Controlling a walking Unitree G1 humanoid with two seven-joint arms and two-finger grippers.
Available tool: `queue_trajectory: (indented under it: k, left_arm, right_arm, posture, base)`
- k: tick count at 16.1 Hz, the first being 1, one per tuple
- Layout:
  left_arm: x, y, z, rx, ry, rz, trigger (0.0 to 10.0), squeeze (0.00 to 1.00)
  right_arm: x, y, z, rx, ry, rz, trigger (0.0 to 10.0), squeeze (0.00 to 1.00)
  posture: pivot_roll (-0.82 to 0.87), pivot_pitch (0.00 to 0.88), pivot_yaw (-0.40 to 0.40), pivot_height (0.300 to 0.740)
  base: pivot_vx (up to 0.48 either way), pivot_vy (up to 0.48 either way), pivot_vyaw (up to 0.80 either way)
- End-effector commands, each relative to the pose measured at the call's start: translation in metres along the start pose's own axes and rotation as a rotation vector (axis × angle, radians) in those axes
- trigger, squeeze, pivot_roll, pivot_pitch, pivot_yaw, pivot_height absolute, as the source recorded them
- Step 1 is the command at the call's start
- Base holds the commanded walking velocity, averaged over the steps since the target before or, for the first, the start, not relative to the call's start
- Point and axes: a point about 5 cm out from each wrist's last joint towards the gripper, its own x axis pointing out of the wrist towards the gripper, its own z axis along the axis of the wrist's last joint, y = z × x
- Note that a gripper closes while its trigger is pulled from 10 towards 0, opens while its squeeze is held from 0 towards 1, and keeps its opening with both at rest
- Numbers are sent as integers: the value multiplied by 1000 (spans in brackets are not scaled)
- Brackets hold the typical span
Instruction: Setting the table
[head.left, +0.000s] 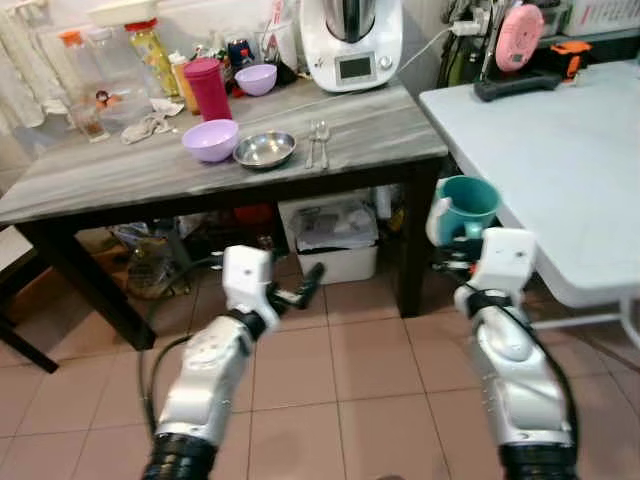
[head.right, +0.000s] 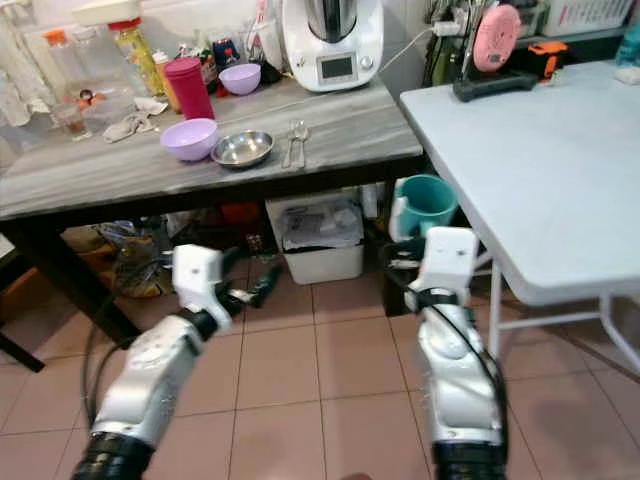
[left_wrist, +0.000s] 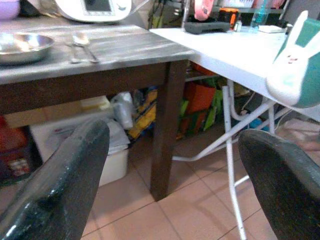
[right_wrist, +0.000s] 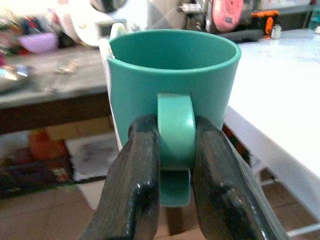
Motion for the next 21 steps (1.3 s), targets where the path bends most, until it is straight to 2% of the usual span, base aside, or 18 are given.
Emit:
queue_trajectory:
  k: [1,9,11,15,21]
  left_arm:
    - [-4,10,6,29,-5,18,10000,0]
    - [-2,8,5,28,-2,13,10000,0]
    - [-3,11,8,72,-21,45,10000,0]
    - [-7,16,17,98,-51,62,10000,0]
    - [-11,14,14,98,-39,60,10000,0]
  right_arm:
    - [1,8,7,14,-23,18,10000,0]
    - [2,6,6,5,-20,11,10000,0]
    - [2,6,8,1,-26,13,10000,0]
    - [-1,4,9,-7,-36,8,10000,0]
    - [-2,6,9,-2,-32,11,10000,0]
  posture:
    - [-280,0,117,740]
    - [-281,0,110,740]
    - [-281,0,109,740]
    - [-279,0,109,740]
    - [-277,0,107,740]
  base:
    - [480,0,0]
    - [480,0,0]
    - [456,0,0]
    - [319,0,0]
    - [330,0,0]
